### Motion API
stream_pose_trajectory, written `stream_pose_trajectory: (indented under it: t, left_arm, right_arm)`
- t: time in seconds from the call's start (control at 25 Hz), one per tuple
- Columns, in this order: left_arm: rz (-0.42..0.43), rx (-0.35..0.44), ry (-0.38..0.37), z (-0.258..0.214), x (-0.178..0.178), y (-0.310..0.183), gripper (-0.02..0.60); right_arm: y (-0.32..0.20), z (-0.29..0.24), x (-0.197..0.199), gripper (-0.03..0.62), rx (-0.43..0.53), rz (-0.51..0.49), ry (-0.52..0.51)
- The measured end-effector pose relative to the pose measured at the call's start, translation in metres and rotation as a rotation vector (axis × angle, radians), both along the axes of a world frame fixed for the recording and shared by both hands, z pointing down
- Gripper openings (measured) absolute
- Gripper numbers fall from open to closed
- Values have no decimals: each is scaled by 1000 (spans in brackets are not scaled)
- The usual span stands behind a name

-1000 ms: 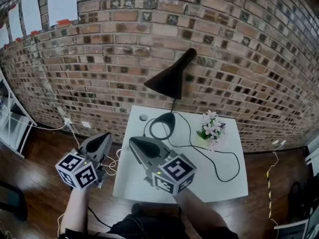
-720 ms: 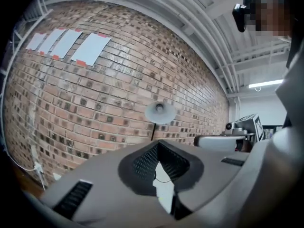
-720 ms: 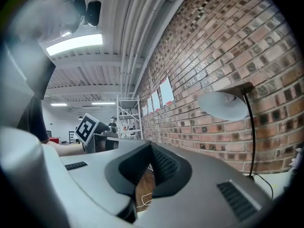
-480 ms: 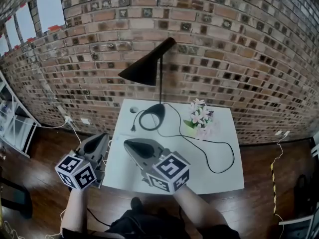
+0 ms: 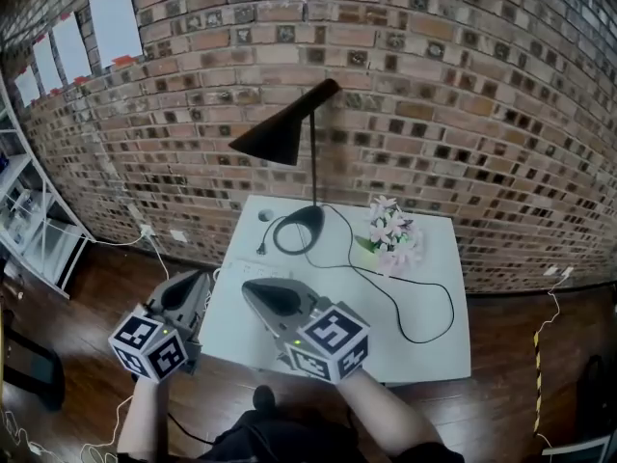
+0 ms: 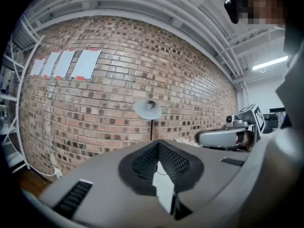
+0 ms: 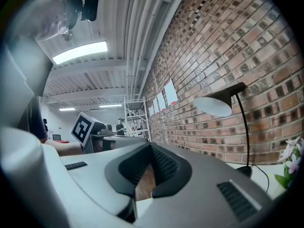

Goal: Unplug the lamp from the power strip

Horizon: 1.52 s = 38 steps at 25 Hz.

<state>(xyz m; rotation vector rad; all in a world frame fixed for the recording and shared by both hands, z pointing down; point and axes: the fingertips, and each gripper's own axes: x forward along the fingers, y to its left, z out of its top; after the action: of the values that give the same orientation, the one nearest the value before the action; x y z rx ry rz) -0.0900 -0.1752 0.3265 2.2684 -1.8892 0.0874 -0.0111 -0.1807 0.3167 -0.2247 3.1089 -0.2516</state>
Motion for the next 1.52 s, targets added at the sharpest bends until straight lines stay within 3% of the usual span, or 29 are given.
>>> stream_pose_trajectory:
  t: [0.16,0.6,0.84,0.96,1.2,1.52]
  left_arm:
    - [-32,76,-9,-11,7,8,-6]
    - [-137,55,10,-5,30,34,-6]
    - [-132,29,-56,-4,41,48,-6]
    - [-164,21,-38,-6,36,47,-6]
    - [-266,-84,5,28,15,66,-6]
    - [-306,-51,4,28,-18,103,-6]
  right_arm:
    - [9,-7,12,-2,23,-41,-14]
    - [18,7,41,-2,-40,-112,-19]
    - [31,10,39,-2,-61,-186,-45]
    - [32,8,36,-2,-74,-198,-53]
    - [43,14,17,-2,-106,-234,-45]
    - [75,20,-20,-2,-93,-269,-11]
